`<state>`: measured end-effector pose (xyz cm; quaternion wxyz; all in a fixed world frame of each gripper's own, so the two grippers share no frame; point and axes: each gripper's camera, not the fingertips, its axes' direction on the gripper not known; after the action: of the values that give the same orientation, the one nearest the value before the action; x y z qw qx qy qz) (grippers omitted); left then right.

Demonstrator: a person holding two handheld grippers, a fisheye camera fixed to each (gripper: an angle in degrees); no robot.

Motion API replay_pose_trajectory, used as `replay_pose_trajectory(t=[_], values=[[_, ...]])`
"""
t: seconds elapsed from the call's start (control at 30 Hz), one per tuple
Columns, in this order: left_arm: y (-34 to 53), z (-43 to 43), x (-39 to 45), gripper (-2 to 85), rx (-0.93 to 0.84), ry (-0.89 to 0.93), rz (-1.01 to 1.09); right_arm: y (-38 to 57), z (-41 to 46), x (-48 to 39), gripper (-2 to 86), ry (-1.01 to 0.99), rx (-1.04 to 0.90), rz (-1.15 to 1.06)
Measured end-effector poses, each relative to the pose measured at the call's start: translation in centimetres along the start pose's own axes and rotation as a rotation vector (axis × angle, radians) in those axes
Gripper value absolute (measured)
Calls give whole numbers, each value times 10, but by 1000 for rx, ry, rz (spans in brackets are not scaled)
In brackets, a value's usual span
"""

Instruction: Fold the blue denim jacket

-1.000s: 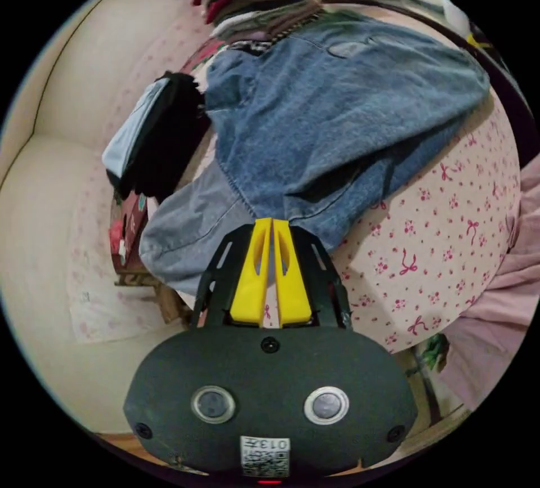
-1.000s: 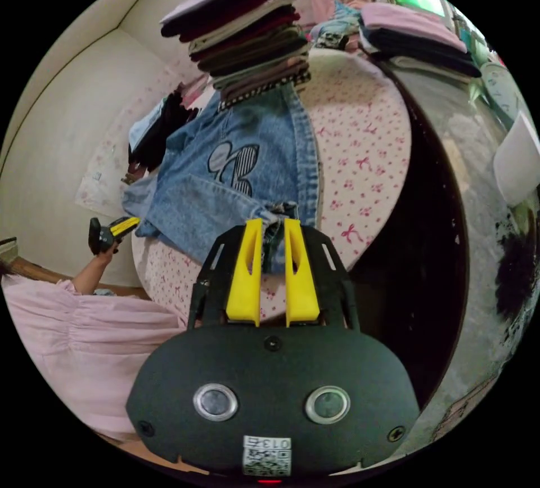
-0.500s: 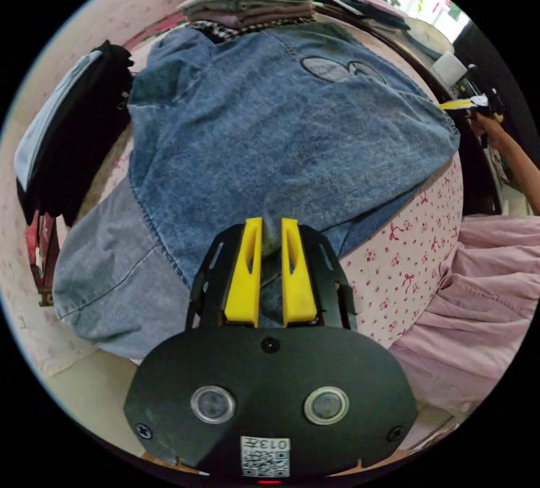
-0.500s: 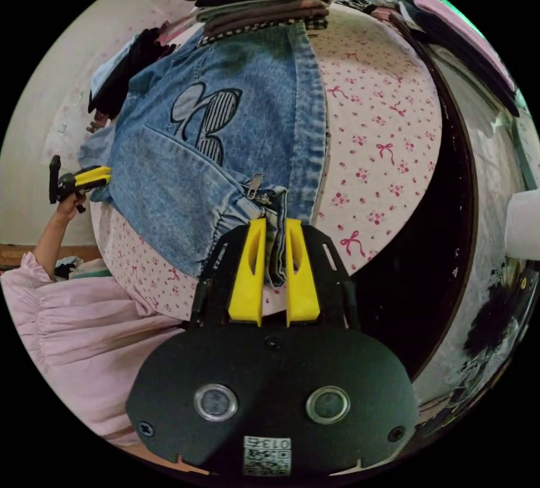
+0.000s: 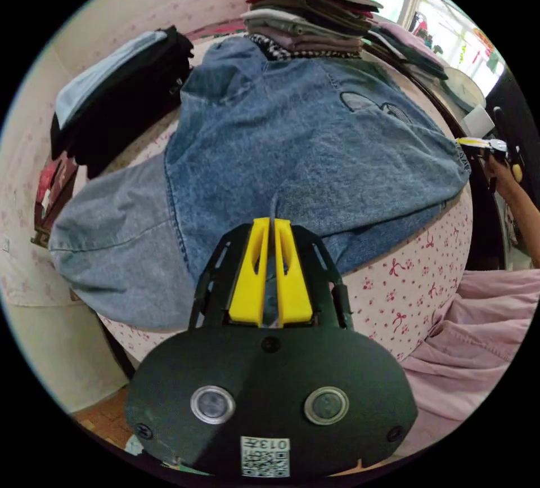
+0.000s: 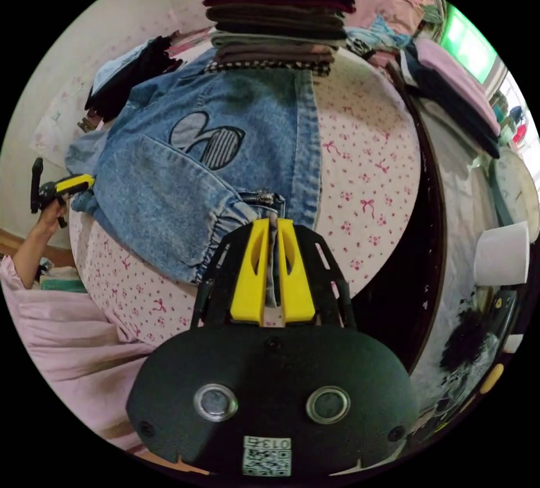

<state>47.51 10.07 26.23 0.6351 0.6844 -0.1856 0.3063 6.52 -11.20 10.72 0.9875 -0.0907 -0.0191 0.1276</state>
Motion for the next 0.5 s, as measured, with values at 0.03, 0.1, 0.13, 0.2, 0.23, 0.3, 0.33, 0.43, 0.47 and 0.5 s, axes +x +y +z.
replay_pose_trajectory(t=[0.03, 0.1, 0.13, 0.2, 0.23, 0.3, 0.33, 0.43, 0.47, 0.5], values=[[3, -1, -7, 18, 10, 19, -35, -2, 8, 6, 20, -29, -48, 42], [12, -19, -20, 27, 54, 13, -75, 4, -7, 12, 17, -13, 8, 106], [23, -30, -28, 30, 69, -15, -91, 8, -16, 12, 16, 9, 47, 116], [42, -42, -44, 31, 59, -75, -125, 24, -40, 9, 13, 59, 118, 139], [56, -47, -54, 34, 50, -99, -138, 32, -47, 4, 11, 24, 135, 120], [74, -51, -64, 48, 42, -59, -132, 41, -53, -14, 8, -73, 157, 44], [83, -52, -66, 61, 48, -18, -124, 43, -53, -23, 8, -101, 158, 9], [89, -50, -45, 77, 36, -44, -16, 50, -37, -86, 4, -112, 111, -204], [88, -46, -34, 79, 29, -88, 34, 51, -32, -94, 4, -88, 103, -223], [86, -43, -29, 78, 26, -106, 53, 50, -21, -107, 3, -43, 88, -240]])
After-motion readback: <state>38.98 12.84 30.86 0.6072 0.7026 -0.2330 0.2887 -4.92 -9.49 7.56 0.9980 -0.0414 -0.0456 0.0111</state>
